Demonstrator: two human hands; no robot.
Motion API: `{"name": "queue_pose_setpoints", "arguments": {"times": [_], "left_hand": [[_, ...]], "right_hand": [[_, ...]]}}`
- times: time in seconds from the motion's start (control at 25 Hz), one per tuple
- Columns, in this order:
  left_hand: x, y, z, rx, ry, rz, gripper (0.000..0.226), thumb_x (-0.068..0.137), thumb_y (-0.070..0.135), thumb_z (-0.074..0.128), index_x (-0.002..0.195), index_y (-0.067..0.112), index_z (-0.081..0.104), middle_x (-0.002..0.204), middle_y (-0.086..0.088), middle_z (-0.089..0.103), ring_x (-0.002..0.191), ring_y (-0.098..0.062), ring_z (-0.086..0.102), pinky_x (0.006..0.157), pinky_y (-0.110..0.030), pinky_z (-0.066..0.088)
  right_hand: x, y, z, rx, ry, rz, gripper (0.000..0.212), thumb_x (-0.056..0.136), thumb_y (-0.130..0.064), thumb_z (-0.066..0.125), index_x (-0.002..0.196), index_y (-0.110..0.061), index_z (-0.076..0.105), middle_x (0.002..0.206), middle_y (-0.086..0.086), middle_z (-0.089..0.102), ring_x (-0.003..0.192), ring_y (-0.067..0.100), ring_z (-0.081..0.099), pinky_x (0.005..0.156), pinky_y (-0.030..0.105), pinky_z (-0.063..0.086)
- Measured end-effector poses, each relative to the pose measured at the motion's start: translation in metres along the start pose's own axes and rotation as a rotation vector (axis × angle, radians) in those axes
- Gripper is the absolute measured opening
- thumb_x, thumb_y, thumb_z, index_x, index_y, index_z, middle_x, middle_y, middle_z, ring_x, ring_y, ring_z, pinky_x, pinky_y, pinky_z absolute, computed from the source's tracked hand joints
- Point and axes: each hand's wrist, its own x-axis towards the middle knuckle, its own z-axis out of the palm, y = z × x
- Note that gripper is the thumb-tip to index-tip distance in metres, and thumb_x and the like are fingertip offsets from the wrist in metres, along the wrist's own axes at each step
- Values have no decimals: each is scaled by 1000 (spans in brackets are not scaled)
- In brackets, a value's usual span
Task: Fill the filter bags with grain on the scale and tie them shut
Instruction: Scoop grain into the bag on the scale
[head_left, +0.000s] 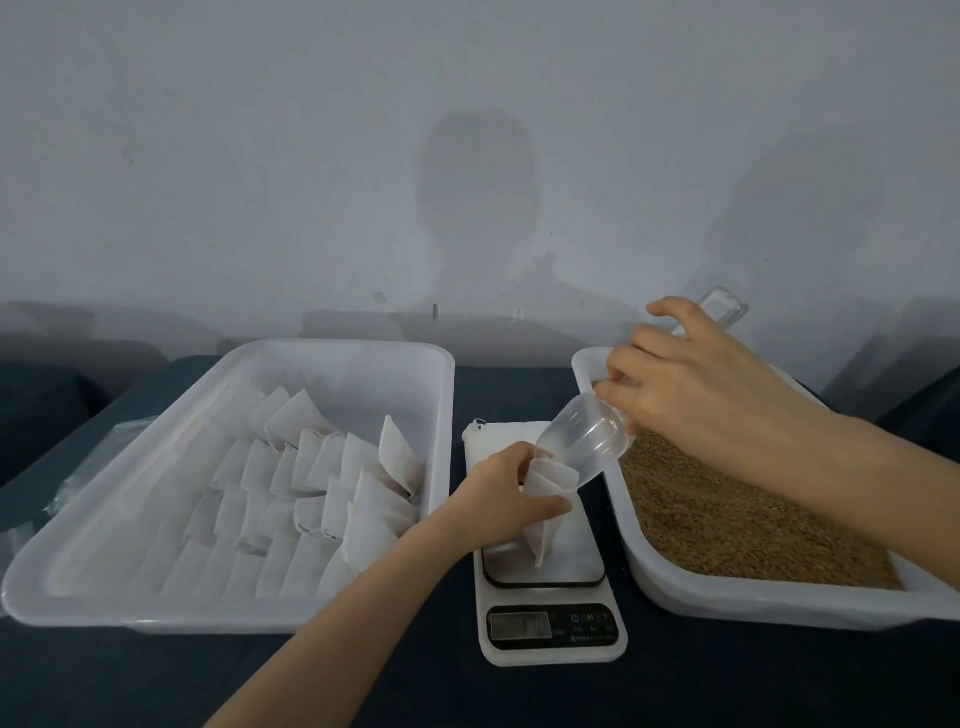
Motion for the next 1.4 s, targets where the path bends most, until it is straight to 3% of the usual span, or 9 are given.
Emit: {"name": "queue_pose_setpoints", "arguments": {"times": [0.32, 0.48, 0.64, 0.84, 1.04, 1.2, 1.4], "left_hand": [[2, 0, 0, 9, 4, -11, 50, 80, 40, 74, 121, 33, 46, 117, 11, 58, 103, -6, 57, 70, -11, 45], [2, -1, 0, 5, 7, -7, 50, 79, 39, 74, 120, 34, 46, 117, 10, 58, 103, -6, 57, 70, -10, 44], [1, -1, 1, 11, 9, -10, 50, 80, 39, 74, 121, 32, 46, 117, 10, 58, 105, -7, 57, 72, -10, 44], [2, -1, 1, 21, 11, -9, 50, 81, 39, 73, 122, 31, 46, 114, 13, 56, 102, -6, 56, 70, -10, 44], [2, -1, 1, 18, 6, -12, 46, 81, 39, 73, 117, 34, 45, 113, 13, 56, 102, -6, 56, 69, -10, 44], [2, -1, 0, 13, 17, -10, 47, 80, 38, 74, 118, 33, 46, 113, 12, 58, 102, -6, 57, 72, -12, 45], [3, -1, 2, 9, 23, -10, 43, 79, 38, 75, 111, 36, 46, 109, 15, 57, 101, -5, 56, 75, -14, 46]], "right_hand": [[-2, -2, 3, 10, 23, 9, 21, 72, -5, 62, 83, -20, 73, 80, -1, 65, 79, 22, 61, 98, 45, 35], [-1, -3, 3, 18, 29, 2, 19, 72, -7, 68, 85, -20, 73, 81, -1, 65, 80, 22, 61, 98, 46, 36], [-2, -2, 5, 34, 68, 20, 22, 74, -4, 59, 84, -18, 72, 81, 1, 65, 79, 24, 61, 98, 45, 31], [-8, 3, 8, 80, 103, 67, 19, 63, -10, 78, 81, -14, 73, 77, 4, 65, 75, 27, 61, 95, 48, 33], [-10, 4, 8, 99, 156, 68, 21, 60, -2, 73, 78, -12, 72, 75, 5, 64, 72, 28, 62, 92, 50, 42], [-14, 8, 9, 113, 153, 112, 21, 61, -10, 79, 81, -11, 73, 78, 7, 67, 75, 28, 63, 92, 49, 41], [-30, 20, 16, 180, 72, 267, 37, 51, -20, 90, 82, -9, 75, 80, 12, 70, 75, 30, 66, 90, 52, 42]]}}
